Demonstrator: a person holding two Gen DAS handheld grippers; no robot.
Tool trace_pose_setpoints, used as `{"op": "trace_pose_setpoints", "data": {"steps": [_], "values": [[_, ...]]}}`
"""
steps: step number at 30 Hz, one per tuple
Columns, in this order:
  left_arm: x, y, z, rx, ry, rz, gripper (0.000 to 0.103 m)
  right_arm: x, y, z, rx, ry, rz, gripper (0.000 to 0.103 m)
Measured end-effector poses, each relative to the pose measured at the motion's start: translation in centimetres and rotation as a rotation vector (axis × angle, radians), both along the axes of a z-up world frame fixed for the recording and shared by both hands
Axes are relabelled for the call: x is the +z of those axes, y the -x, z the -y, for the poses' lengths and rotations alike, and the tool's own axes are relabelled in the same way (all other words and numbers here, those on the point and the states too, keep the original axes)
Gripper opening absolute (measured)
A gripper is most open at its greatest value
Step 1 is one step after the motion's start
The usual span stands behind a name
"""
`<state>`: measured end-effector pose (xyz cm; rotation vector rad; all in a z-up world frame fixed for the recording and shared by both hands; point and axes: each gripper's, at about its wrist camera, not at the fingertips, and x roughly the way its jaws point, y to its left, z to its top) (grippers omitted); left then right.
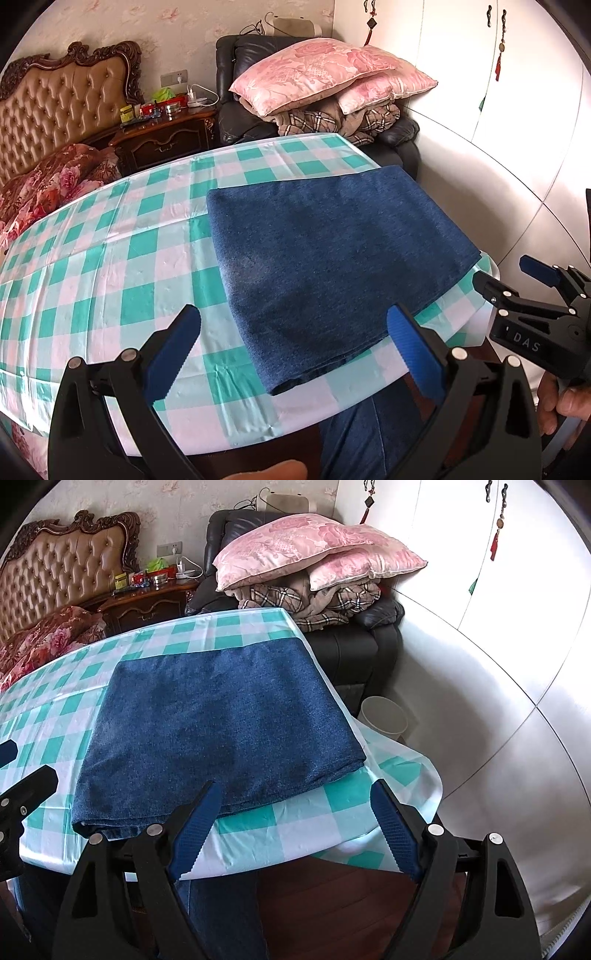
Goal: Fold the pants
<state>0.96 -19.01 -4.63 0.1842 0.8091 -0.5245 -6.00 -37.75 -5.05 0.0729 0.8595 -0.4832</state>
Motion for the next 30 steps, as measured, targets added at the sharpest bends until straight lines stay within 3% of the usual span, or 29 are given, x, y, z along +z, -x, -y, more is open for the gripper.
{"op": "trace_pose_setpoints", "data": {"steps": [30], "values": [[0.28, -0.19, 0.75, -0.008, -0.006, 0.01, 0.101, -0.3, -0.21, 0.11, -0.006, -0.012, 0.004, 0.08]]}}
